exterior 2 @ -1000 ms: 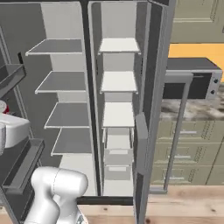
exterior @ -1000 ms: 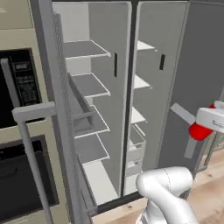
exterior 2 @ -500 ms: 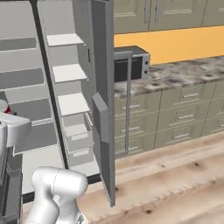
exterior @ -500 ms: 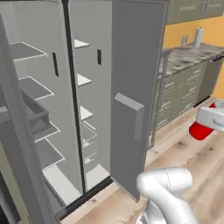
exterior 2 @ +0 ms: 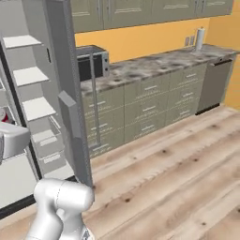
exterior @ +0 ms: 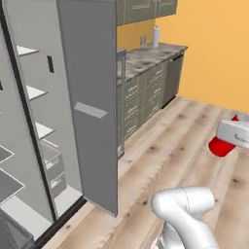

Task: Open the fridge, grab two sodas, and place both sodas inside the bowl with ice on the dining counter.

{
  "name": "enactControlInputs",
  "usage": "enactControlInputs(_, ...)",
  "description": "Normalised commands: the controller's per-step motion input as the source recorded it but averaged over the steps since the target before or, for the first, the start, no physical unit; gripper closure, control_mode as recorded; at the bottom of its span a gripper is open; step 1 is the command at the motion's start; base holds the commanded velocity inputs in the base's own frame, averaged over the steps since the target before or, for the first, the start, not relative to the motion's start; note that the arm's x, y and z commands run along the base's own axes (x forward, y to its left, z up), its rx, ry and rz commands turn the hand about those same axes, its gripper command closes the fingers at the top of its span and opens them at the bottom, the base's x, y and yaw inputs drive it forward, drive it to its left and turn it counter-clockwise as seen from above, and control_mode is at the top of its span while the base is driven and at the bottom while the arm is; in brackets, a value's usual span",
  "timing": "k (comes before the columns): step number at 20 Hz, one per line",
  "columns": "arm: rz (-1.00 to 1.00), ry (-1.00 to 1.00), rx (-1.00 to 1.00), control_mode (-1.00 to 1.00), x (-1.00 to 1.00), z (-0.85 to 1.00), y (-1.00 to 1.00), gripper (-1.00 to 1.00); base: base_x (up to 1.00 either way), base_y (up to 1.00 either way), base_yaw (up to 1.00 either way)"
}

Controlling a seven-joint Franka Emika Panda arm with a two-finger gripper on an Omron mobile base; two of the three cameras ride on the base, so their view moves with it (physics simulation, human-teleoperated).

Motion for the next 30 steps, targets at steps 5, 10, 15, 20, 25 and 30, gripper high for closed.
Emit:
enactControlInputs(5, 0.00, 0.00, 0.00, 1.00, 0.00, 0.00, 0.00, 1.00, 0.08, -0.50, -0.55)
enactControlInputs(10, 0.00, 0.00, 0.00, 1.00, 0.00, 0.00, 0.00, 1.00, 0.17, -0.29, -0.67)
enactControlInputs(15, 0.00, 0.00, 0.00, 1.00, 0.00, 0.00, 0.00, 1.00, 0.26, -0.19, -0.66)
enactControlInputs(20, 0.00, 0.00, 0.00, 1.00, 0.00, 0.00, 0.00, 1.00, 0.79, -0.06, -0.49)
enactControlInputs(25, 0.00, 0.00, 0.00, 1.00, 0.00, 0.00, 0.00, 1.00, 1.00, -0.05, -0.11)
enactControlInputs(30, 0.00, 0.00, 0.00, 1.00, 0.00, 0.00, 0.00, 1.00, 1.00, 0.00, 0.00)
